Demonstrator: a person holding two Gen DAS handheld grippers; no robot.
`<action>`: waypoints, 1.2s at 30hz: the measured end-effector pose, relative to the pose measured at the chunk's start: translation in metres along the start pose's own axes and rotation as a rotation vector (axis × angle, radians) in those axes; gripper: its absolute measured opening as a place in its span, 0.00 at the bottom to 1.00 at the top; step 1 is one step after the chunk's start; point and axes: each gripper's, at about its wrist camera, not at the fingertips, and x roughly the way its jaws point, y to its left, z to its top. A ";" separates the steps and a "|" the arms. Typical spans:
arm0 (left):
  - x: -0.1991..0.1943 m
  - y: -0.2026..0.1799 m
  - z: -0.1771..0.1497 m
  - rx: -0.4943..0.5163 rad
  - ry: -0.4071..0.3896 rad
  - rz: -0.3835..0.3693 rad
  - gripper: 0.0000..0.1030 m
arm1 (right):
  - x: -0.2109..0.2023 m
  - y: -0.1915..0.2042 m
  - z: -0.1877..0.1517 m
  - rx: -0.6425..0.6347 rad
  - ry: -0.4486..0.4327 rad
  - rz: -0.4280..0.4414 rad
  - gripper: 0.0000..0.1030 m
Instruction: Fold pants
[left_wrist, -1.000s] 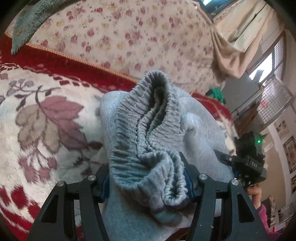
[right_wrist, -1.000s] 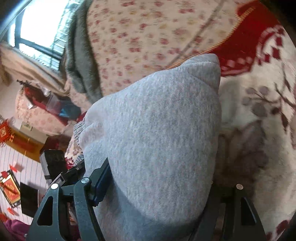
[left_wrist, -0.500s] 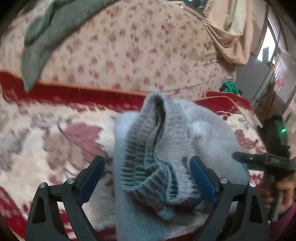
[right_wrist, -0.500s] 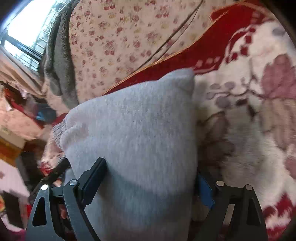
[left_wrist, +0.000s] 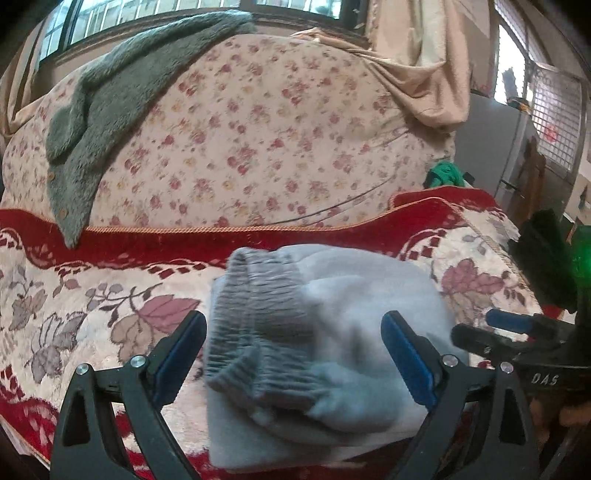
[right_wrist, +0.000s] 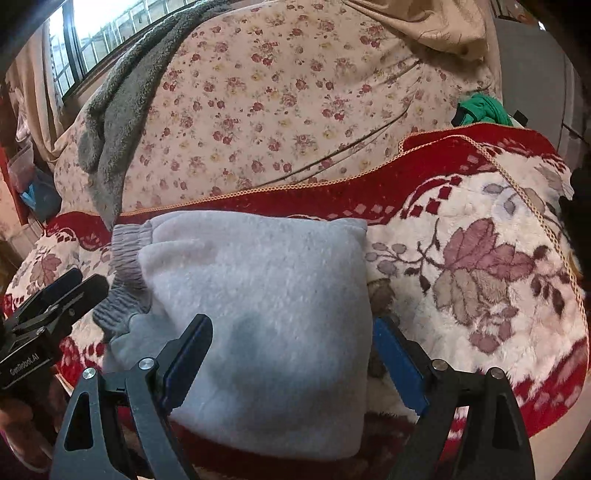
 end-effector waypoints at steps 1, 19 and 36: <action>-0.002 -0.003 0.001 0.004 -0.004 0.004 0.92 | -0.004 0.001 -0.001 0.003 -0.008 -0.006 0.89; -0.023 -0.026 0.000 0.054 -0.050 0.093 0.92 | -0.028 0.021 -0.015 -0.004 -0.057 -0.041 0.90; -0.018 -0.026 0.000 0.060 -0.038 0.101 0.92 | -0.020 0.021 -0.017 0.001 -0.029 -0.031 0.90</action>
